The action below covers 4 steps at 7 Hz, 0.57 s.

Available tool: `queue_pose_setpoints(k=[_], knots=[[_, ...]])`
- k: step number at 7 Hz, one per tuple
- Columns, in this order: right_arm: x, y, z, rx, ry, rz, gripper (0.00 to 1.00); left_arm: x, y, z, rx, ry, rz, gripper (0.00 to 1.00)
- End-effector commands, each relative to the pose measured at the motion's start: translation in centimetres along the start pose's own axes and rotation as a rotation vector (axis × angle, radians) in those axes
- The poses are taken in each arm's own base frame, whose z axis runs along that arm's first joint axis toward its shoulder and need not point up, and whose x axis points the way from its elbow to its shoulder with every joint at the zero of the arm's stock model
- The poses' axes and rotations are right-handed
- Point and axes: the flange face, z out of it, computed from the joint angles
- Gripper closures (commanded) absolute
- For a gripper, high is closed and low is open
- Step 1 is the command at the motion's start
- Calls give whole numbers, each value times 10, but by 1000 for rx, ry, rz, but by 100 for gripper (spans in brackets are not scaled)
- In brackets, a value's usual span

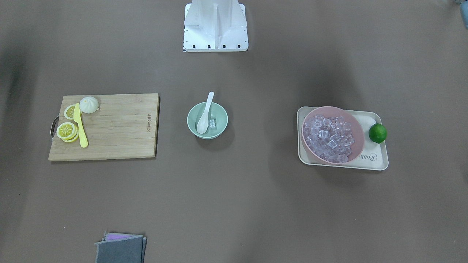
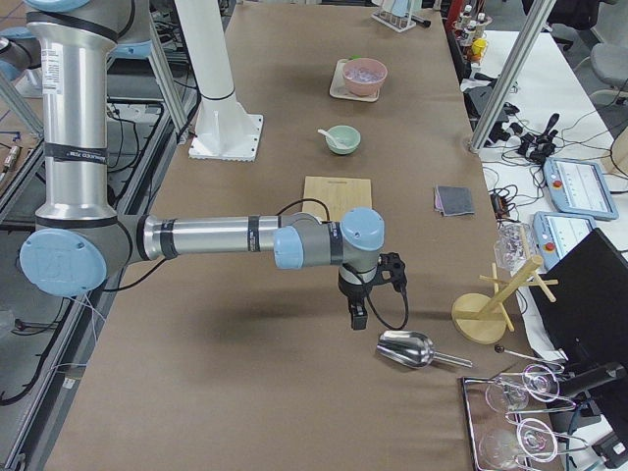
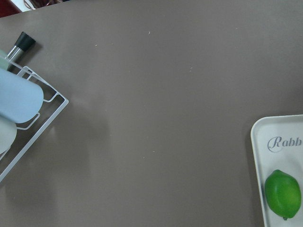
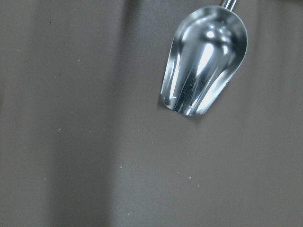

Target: Put spoon and ice into bowl

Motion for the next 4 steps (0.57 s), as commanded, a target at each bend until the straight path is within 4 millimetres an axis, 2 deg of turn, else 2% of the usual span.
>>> queue_pose_setpoints(k=[1, 3, 4], knots=[[11, 20, -9, 14, -67, 52, 0, -8, 0, 5, -55, 16, -48, 2], [9, 18, -10, 17, -78, 54, 0, -42, 20, 12, -75, 2, -116, 2], [5, 13, -15, 25, -75, 49, 0, -50, 36, 17, -87, 2, -129, 2]])
